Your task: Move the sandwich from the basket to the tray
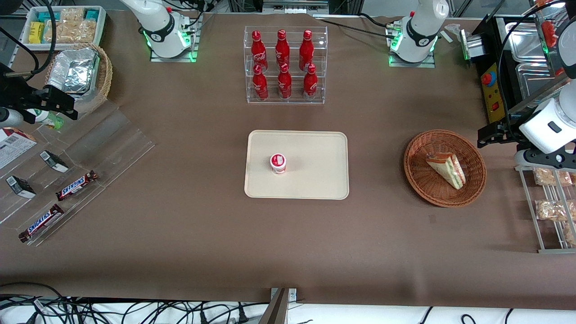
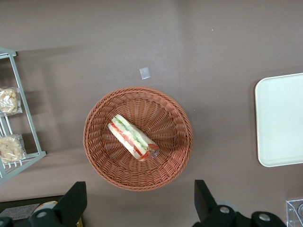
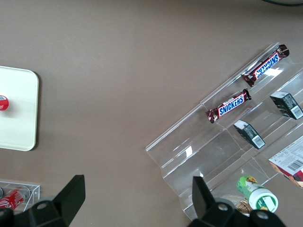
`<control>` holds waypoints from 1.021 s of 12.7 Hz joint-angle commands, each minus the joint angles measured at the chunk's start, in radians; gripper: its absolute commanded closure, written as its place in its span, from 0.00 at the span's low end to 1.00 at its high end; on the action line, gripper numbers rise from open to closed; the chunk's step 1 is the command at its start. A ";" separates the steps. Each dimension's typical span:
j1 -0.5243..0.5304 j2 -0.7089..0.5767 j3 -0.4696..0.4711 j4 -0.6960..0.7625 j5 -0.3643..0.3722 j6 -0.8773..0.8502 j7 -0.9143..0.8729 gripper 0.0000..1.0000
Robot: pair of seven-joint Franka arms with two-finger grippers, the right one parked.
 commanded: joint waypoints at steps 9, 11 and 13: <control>0.027 0.065 0.000 0.029 -0.020 -0.025 -0.008 0.00; 0.050 0.109 0.000 0.026 -0.019 -0.007 -0.018 0.00; 0.052 0.146 0.003 -0.006 -0.007 0.074 -0.154 0.00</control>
